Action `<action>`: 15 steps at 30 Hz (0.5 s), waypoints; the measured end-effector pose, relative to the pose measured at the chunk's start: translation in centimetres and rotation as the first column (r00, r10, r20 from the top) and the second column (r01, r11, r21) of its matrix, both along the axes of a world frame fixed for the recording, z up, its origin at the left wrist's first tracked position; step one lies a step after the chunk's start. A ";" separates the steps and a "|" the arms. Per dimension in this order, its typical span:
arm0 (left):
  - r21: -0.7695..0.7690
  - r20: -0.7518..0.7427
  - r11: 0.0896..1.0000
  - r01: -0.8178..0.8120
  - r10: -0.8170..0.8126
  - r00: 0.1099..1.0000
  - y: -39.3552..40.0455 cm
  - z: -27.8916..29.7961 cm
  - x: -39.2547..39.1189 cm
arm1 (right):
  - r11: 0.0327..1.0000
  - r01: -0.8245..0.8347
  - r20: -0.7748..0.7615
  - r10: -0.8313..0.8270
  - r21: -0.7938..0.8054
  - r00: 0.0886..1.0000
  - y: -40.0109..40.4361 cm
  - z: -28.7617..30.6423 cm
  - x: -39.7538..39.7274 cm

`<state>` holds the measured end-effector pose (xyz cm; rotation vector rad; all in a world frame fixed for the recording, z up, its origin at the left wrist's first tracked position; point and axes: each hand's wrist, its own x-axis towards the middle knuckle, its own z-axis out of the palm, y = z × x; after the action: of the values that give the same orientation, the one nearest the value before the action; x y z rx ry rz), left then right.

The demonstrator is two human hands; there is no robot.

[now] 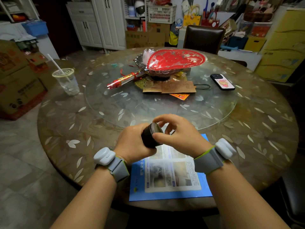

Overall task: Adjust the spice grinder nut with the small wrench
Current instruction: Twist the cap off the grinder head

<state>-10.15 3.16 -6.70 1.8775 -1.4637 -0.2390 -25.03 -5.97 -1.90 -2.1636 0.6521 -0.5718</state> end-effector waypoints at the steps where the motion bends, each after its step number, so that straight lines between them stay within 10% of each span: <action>1: -0.014 -0.006 1.000 -0.003 0.003 1.000 0.1 0.0 0.0 | 0.998 -0.003 0.040 0.000 0.059 0.999 -0.1 -0.2 0.0; 9: -0.120 -0.081 0.992 -0.043 0.033 0.996 0.6 0.0 0.4 | 0.813 -0.004 0.390 -0.275 0.582 0.879 -1.9 -3.2 0.4; 15: -0.081 -0.080 0.997 -0.006 0.000 0.997 0.4 0.1 0.3 | 0.924 0.348 0.136 -0.369 0.156 0.919 -4.1 -7.2 1.4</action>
<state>-9.84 3.61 -6.61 1.7848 -1.3959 -0.2468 -23.59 -10.11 -9.10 -1.8618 0.9780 -0.8660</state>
